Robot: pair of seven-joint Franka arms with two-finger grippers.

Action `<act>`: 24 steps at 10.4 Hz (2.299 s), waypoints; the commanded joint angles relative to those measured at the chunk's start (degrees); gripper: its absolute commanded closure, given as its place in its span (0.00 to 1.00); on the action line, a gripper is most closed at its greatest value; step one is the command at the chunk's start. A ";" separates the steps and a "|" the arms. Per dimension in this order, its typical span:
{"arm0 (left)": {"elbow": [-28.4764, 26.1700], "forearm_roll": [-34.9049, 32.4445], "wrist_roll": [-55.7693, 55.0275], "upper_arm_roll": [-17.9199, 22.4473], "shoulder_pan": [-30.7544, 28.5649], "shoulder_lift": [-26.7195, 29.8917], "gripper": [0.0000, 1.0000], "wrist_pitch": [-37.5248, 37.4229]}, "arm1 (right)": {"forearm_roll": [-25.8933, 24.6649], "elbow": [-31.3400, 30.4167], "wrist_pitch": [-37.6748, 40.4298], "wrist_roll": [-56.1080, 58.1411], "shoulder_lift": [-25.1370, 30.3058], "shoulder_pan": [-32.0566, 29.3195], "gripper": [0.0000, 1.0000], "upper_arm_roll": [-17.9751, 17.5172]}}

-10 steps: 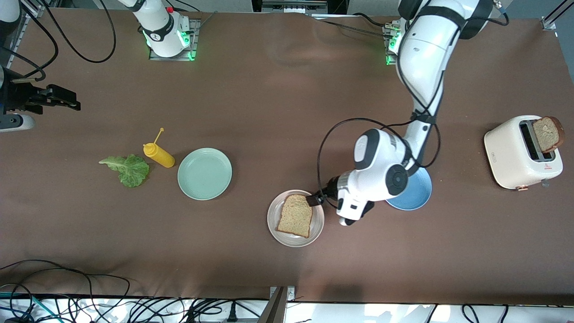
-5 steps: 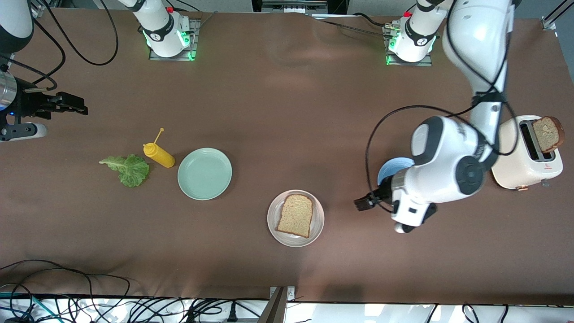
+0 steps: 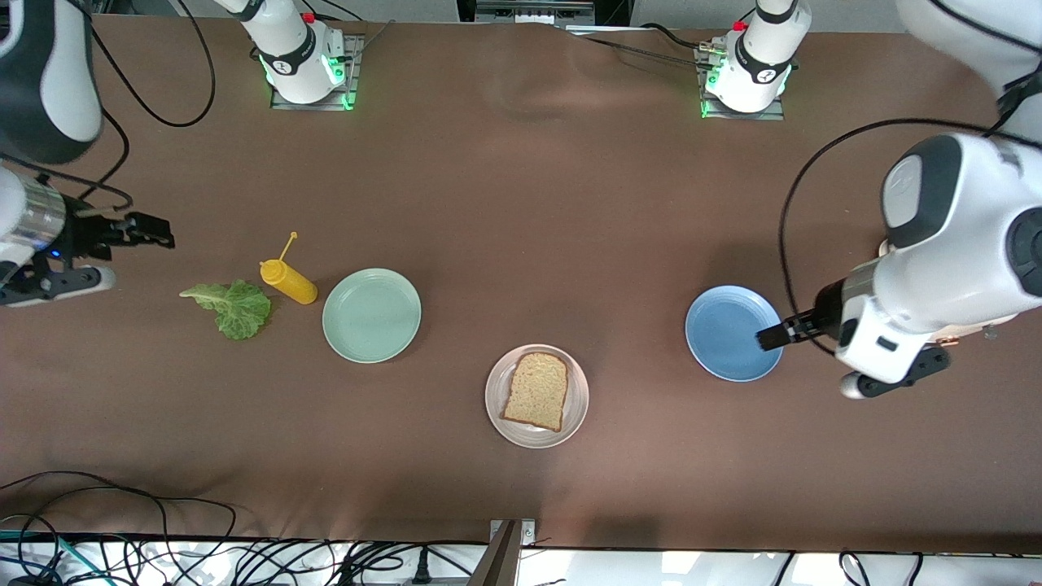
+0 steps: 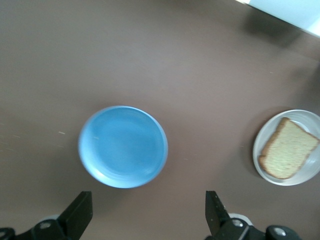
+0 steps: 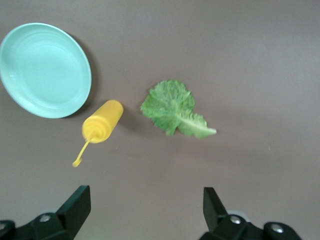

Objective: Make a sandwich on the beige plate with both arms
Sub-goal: 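Withdraw the left gripper toward the toaster while the right gripper reaches the lettuce, then grasp the green lettuce leaf by its stem with the right gripper and lift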

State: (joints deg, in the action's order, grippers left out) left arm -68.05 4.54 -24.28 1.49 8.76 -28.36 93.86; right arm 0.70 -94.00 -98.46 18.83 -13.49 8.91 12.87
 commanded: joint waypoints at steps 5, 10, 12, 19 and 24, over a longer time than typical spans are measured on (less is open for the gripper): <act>-1.91 -6.65 22.14 -0.35 -5.42 5.68 0.01 -4.37 | 0.44 -16.03 -28.62 15.80 -7.68 -5.31 0.00 -0.82; -2.00 -5.95 24.45 -0.43 -7.88 6.04 0.00 -5.44 | 0.44 -21.13 -38.03 15.89 -13.58 -6.80 0.00 -3.64; -1.82 -5.86 24.45 -0.61 -8.50 6.04 0.00 -5.44 | 0.44 -21.48 -39.78 17.37 -15.59 -6.80 0.00 -3.73; -0.86 -5.86 23.58 -1.31 -8.41 6.12 0.00 -5.35 | 0.36 -22.19 -42.08 17.91 -15.26 -6.98 0.95 -3.73; 2.66 -7.18 20.50 -0.79 -7.53 7.71 0.00 -5.09 | 0.36 -22.02 -32.27 17.74 -3.77 -6.98 1.00 -5.92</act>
State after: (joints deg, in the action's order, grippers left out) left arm -66.94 -0.39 -3.10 0.55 1.16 -20.99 88.94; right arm 0.73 -114.68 -135.85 35.32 -23.91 2.94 8.24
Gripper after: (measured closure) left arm 0.000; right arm 0.863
